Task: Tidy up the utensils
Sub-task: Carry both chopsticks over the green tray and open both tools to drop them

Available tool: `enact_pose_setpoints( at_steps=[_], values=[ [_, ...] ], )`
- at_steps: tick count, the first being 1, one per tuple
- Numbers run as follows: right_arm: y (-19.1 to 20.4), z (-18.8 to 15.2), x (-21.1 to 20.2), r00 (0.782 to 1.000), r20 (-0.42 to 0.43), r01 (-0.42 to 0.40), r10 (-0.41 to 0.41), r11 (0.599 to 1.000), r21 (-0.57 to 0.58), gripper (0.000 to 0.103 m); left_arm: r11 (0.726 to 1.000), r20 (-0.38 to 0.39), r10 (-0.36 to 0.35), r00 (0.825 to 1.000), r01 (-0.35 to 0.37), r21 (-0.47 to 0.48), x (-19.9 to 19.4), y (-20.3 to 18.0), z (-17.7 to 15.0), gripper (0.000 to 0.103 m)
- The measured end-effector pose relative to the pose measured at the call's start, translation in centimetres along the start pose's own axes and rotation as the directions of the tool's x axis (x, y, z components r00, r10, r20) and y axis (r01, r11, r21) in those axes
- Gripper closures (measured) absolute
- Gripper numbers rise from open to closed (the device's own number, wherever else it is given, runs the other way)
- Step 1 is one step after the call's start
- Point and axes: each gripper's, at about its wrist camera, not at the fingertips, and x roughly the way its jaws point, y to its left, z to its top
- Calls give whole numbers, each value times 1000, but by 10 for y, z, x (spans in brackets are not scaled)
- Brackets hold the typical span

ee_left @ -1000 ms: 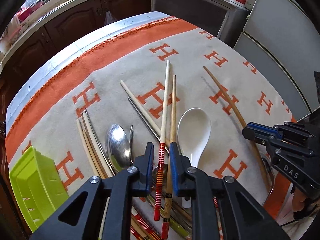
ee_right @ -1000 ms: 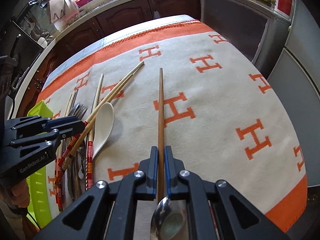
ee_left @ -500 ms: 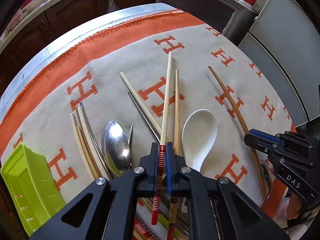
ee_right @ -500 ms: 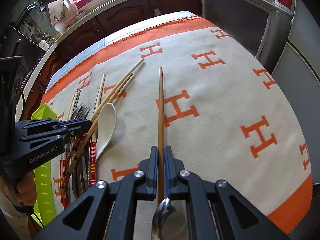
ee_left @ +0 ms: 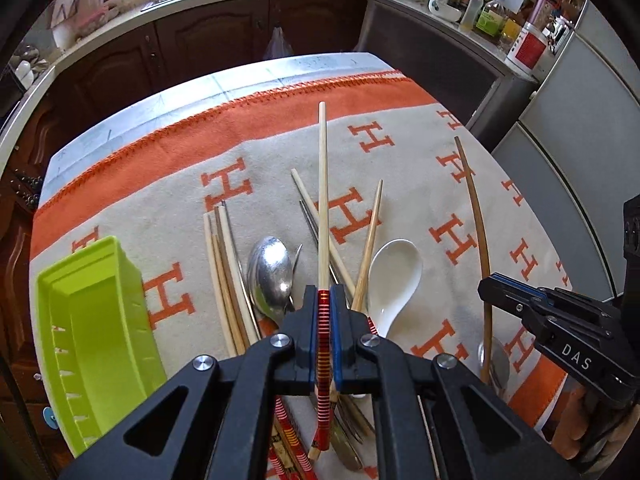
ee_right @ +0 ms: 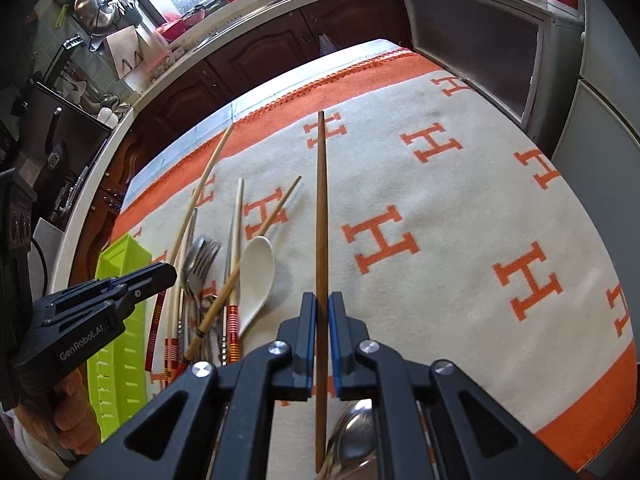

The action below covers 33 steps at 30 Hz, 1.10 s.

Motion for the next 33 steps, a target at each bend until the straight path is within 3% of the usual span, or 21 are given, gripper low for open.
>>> enact_pose_setpoints(
  at_steps=[7, 14, 21, 24, 26, 28, 30, 33],
  values=[
    [52, 5, -22, 986, -50, -164, 161, 985, -61, 97, 989, 69, 81, 994, -72, -128, -63, 29, -34, 100],
    [138, -6, -20, 939, -186, -321, 290, 932, -167, 97, 938, 90, 219, 971, -185, -292, -109, 81, -84, 100],
    [205, -26, 20, 903, -321, -362, 287, 910, -203, 97, 895, 30, 271, 962, -240, -375, -109, 113, -129, 99],
    [220, -32, 40, 898, -354, -345, 260, 916, -203, 97, 880, 9, 309, 951, -283, -382, -104, 117, -141, 99],
    [227, -36, 51, 895, -376, -332, 239, 921, -205, 96, 873, -1, 317, 949, -292, -390, -102, 121, -144, 93],
    [230, -38, 59, 898, -387, -308, 211, 928, -209, 96, 869, 3, 322, 947, -295, -397, -104, 123, -146, 68],
    [230, -40, 65, 899, -393, -292, 193, 933, -210, 96, 862, 9, 347, 938, -315, -397, -108, 123, -146, 50],
    [226, -42, 65, 901, -394, -281, 180, 936, -214, 96, 854, 27, 388, 921, -348, -386, -113, 121, -143, 41]
  ],
)
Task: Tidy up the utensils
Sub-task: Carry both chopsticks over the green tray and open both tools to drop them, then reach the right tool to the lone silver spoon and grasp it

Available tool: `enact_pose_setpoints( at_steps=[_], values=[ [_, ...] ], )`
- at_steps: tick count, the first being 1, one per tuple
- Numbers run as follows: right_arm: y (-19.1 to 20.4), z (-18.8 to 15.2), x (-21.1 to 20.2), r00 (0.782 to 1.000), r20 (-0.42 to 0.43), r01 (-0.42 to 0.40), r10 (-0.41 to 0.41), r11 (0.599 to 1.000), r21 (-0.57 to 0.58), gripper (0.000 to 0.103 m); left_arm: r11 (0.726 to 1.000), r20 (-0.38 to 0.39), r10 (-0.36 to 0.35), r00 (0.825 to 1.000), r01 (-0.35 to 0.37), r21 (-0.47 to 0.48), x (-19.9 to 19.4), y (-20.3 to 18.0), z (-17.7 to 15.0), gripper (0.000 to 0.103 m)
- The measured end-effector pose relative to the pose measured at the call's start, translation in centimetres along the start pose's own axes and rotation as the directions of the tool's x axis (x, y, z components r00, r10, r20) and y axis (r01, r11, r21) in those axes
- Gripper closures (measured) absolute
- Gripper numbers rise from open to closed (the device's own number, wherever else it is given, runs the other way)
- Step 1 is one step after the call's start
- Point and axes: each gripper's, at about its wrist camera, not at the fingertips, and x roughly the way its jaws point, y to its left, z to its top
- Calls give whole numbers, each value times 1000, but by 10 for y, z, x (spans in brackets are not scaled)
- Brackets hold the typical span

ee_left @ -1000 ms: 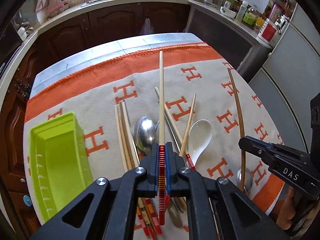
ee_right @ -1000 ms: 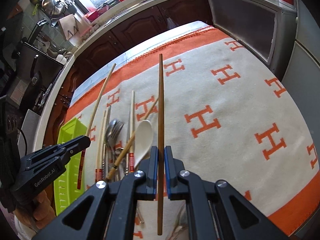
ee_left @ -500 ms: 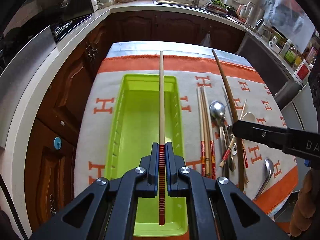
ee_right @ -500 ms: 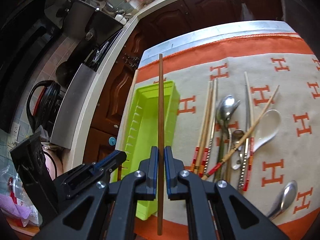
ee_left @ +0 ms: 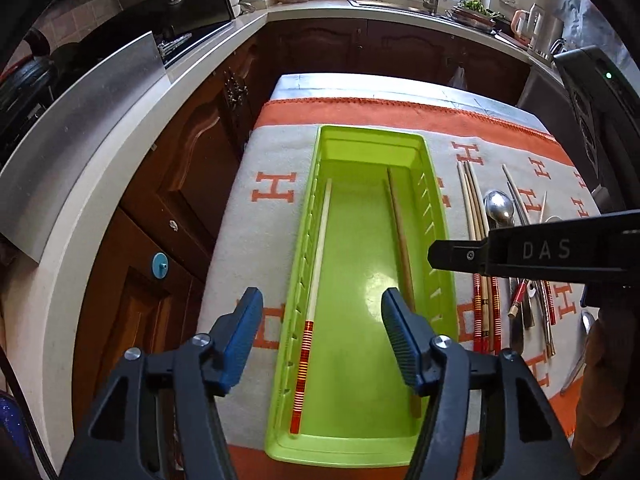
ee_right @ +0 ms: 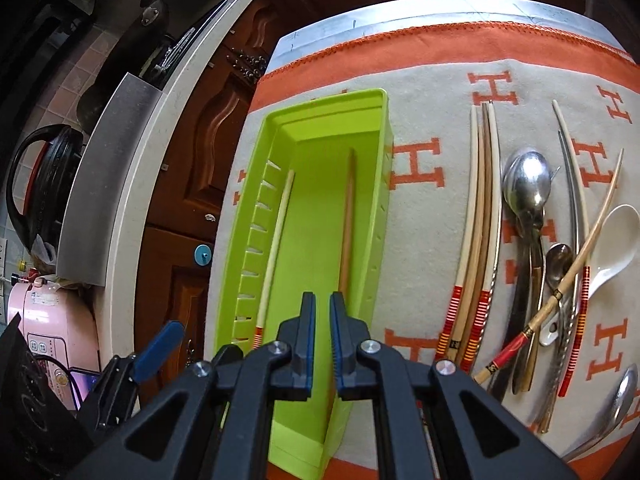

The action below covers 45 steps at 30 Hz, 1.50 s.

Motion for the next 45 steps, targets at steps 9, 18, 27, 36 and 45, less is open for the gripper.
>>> enact_pose_setpoints(
  at_steps=[9, 18, 27, 36, 45],
  values=[
    [-4, -9, -20, 999, 42, 28, -27, 999, -39, 96, 1000, 62, -6, 998, 5, 19, -16, -8, 10, 34],
    [-21, -28, -64, 986, 153, 80, -71, 995, -51, 84, 998, 69, -62, 996, 60, 36, -30, -25, 12, 29],
    [-54, -52, -112, 967, 231, 116, -105, 993, -33, 84, 989, 75, -133, 988, 127, 70, -43, -52, 9, 28],
    [-95, -80, -157, 936, 319, 147, -150, 989, 33, 84, 974, 69, -205, 976, 197, 114, -52, -89, 3, 28],
    [-149, -102, -163, 944, 295, 115, -147, 986, 123, 79, 954, 36, -258, 966, 248, 167, -46, -126, -2, 27]
  ],
)
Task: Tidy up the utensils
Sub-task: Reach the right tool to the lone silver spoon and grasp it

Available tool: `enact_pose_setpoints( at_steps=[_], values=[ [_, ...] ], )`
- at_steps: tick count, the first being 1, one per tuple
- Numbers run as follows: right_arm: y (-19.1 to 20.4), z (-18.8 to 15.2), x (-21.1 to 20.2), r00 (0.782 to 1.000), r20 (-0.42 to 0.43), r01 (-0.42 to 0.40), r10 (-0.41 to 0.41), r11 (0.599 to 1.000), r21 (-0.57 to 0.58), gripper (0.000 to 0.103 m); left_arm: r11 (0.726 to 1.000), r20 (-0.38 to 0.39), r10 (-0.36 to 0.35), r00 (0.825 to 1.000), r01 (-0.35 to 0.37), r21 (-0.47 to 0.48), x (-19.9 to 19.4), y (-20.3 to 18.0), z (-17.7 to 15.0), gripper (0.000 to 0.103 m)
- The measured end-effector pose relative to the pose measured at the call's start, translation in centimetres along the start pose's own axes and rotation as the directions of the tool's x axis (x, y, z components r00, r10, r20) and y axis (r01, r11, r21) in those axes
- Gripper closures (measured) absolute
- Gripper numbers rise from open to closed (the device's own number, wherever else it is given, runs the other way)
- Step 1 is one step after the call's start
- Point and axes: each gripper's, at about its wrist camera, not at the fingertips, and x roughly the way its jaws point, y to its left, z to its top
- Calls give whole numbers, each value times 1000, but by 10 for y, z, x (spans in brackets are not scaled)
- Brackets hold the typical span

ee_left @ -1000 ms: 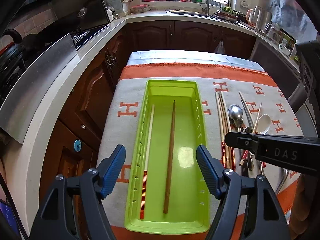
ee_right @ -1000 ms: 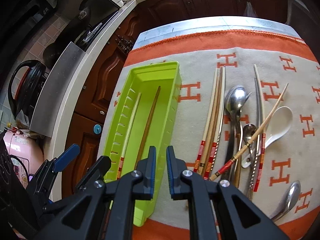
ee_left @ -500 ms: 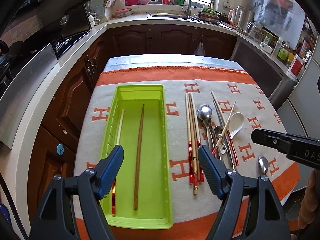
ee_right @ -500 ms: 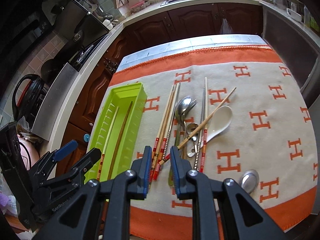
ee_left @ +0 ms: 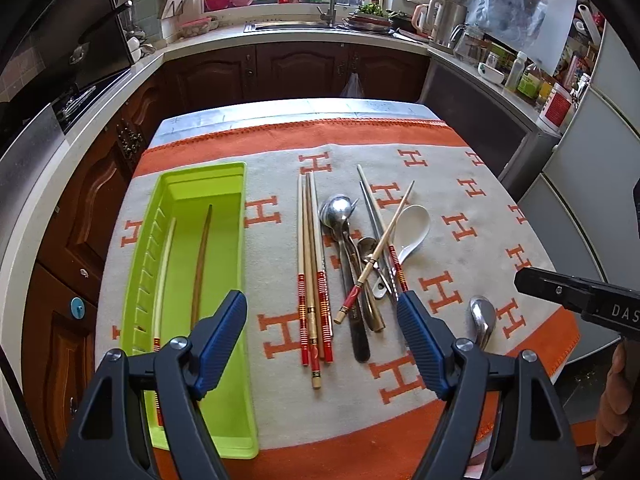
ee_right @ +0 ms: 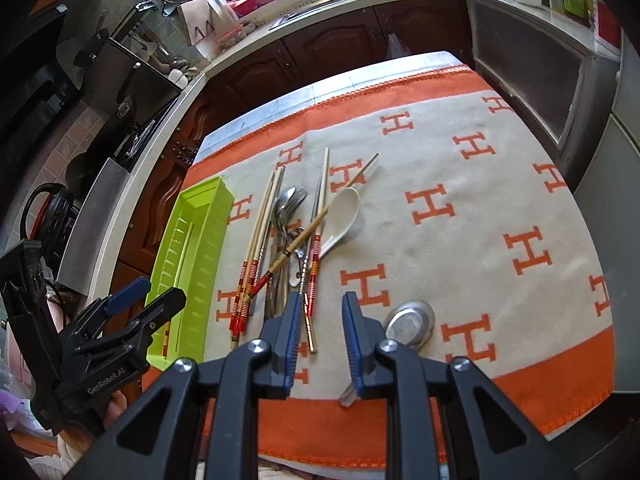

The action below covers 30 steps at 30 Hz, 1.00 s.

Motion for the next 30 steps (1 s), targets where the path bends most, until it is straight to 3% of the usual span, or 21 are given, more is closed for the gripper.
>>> enact_pose_setpoints(
  at_steps=[3, 11, 17, 21, 25, 26, 28, 30],
  values=[
    [-22, -6, 4, 1000, -18, -4, 5, 998, 62, 75, 1000, -12, -16, 1000, 16, 5, 8, -8, -2, 26],
    [-74, -25, 32, 990, -110, -59, 87, 970, 237, 75, 1000, -46, -19, 999, 20, 19, 35, -22, -6, 26],
    [-83, -37, 59, 973, -172, -99, 156, 949, 300, 75, 1000, -39, -7, 999, 8, 25, 46, -24, 0, 26],
    [-82, -36, 67, 967, -162, -137, 195, 940, 314, 75, 999, -28, 4, 1000, -2, 50, 53, -25, 5, 26],
    [-77, -32, 71, 974, -141, -132, 179, 948, 288, 75, 997, -18, 7, 1000, -5, 81, 60, -28, 12, 26],
    [-76, -30, 71, 975, -136, -131, 175, 950, 282, 76, 996, -18, 5, 1000, -3, 92, 63, -29, 14, 26],
    [-75, -27, 73, 976, -123, -140, 178, 953, 269, 90, 993, -22, -8, 1000, 11, 118, 69, -32, 19, 26],
    [-73, -22, 73, 980, -109, -134, 165, 960, 246, 97, 989, -32, -27, 999, 31, 141, 76, -35, 22, 31]
  ],
)
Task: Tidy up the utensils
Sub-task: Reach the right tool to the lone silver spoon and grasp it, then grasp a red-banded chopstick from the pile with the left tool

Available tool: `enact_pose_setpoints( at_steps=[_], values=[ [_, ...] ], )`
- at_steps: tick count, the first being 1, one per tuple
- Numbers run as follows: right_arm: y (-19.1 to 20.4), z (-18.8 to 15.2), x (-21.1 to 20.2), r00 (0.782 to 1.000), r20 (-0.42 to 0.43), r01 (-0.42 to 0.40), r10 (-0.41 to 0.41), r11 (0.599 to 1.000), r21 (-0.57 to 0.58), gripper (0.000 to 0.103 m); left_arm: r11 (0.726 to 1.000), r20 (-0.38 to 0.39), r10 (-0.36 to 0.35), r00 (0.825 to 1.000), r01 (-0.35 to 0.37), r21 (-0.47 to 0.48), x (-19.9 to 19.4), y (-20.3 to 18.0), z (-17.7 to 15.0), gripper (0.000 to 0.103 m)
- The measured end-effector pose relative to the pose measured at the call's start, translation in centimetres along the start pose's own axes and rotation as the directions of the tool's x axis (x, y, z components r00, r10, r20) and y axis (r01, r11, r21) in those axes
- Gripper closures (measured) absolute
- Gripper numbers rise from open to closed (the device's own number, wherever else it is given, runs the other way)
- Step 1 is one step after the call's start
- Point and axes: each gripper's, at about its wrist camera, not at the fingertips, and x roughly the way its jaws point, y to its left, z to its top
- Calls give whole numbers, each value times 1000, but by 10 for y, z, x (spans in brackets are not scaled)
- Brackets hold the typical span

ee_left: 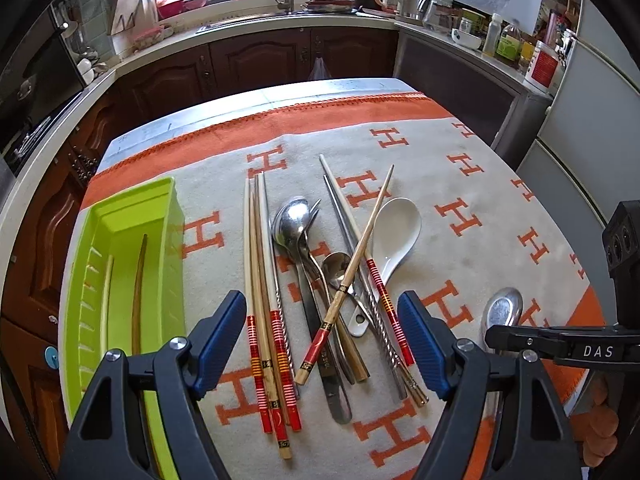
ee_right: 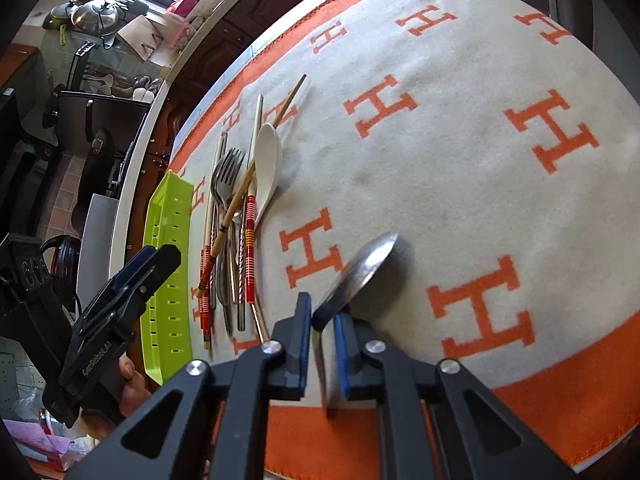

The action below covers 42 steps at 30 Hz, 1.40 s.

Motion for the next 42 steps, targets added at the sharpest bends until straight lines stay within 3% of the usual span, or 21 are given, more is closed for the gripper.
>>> enact_pose_setpoints(
  at_steps=[4, 16, 29, 33, 42],
  values=[
    [4, 9, -4, 998, 57, 35, -32, 999, -39, 99, 999, -37, -29, 999, 29, 13, 20, -2, 8, 55],
    [5, 22, -3, 997, 69, 29, -24, 996, -79, 99, 997, -104, -39, 994, 46, 69, 51, -10, 13, 84],
    [0, 23, -1, 998, 59, 21, -17, 997, -70, 99, 995, -121, 12, 993, 0, 103, 66, -15, 15, 86],
    [0, 22, 0, 998, 58, 21, -17, 998, -63, 99, 991, -121, 44, 992, -28, 128, 65, -17, 15, 97],
    [4, 21, -4, 997, 75, 21, -16, 998, -64, 99, 999, -91, 20, 996, -16, 48, 50, -13, 16, 99]
  ],
)
